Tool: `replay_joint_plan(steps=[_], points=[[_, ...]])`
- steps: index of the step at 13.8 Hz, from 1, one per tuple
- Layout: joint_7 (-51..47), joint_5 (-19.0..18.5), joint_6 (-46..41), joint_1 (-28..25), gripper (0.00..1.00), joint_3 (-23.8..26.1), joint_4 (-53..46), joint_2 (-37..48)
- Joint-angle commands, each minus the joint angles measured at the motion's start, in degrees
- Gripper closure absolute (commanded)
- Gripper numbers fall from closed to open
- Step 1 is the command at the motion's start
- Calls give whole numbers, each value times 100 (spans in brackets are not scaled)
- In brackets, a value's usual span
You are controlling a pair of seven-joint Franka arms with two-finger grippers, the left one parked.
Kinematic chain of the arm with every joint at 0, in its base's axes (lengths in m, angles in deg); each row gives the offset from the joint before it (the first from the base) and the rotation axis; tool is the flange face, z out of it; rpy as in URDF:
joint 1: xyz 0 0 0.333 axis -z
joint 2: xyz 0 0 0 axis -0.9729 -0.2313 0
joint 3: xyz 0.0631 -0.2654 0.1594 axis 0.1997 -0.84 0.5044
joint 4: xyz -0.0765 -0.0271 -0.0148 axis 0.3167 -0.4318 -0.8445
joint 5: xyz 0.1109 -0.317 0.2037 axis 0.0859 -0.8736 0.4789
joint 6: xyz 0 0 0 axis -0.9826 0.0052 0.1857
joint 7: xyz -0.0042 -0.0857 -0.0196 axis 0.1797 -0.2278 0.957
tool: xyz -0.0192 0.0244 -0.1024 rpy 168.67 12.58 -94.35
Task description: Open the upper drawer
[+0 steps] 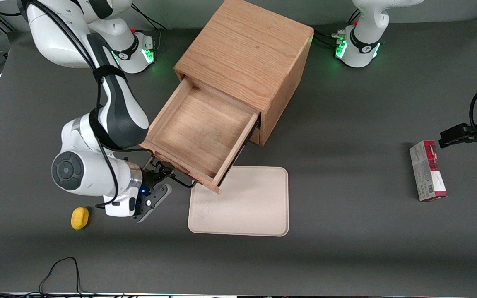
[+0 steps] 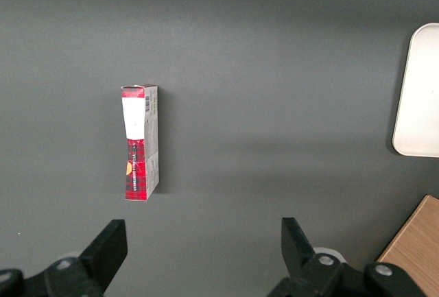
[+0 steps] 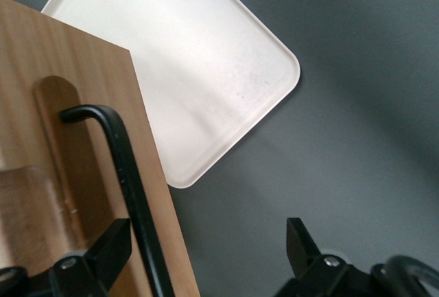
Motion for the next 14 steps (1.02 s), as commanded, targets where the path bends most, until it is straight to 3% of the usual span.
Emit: replay_joint_plan(steps=[1, 5, 8, 11, 14], points=[[74, -35, -383, 41, 0, -22, -303, -9], [83, -44, -1349, 85, 0, -223, -786, 17], [153, -35, -1833, 242, 0, -365, -666, 533], [127, -70, -1888, 296, 0, -505, 640, 1674], [-283, -562, -1188, 269, 0, -611, 2378, 2983]])
